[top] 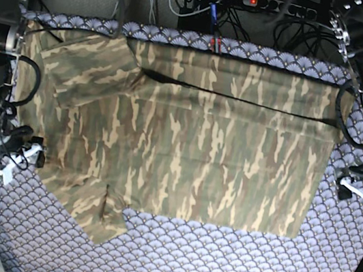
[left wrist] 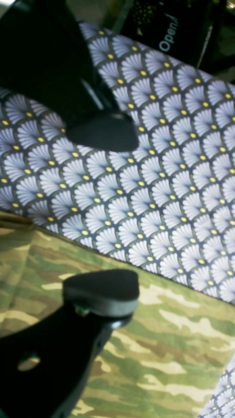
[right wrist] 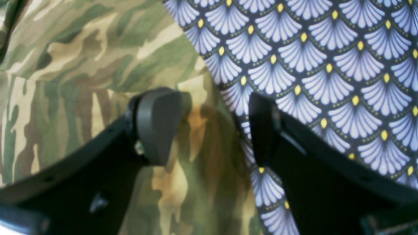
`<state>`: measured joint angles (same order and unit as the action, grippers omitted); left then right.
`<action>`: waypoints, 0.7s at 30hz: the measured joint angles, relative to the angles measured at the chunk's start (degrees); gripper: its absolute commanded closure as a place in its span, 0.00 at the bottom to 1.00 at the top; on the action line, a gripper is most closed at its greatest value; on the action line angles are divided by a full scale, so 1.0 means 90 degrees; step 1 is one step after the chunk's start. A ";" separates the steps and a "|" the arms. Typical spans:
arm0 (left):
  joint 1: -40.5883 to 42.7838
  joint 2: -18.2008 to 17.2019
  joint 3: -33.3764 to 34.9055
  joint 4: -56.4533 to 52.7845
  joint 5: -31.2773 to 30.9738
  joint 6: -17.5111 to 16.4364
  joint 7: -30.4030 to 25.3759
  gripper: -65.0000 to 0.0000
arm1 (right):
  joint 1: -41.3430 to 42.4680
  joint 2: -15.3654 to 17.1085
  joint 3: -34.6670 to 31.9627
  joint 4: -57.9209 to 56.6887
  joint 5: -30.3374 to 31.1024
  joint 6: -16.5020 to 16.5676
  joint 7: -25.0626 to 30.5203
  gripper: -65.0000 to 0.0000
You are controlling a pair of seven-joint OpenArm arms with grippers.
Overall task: Fold the T-shirt properly
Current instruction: 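Move both grippers to the shirt's hem corners and grasp them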
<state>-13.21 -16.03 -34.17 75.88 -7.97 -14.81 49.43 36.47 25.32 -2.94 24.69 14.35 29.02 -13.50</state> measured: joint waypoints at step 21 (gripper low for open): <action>-0.0505 0.0100 0.0476 -0.0444 0.0131 0.0017 -0.0085 0.15 | -0.0104 -0.0136 0.0022 0.0078 -0.0442 -0.0015 -0.0255 1.00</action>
<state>-17.76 -15.14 -29.89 71.88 -6.79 -14.66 48.66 35.53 24.10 -2.74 25.39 10.37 28.88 -15.79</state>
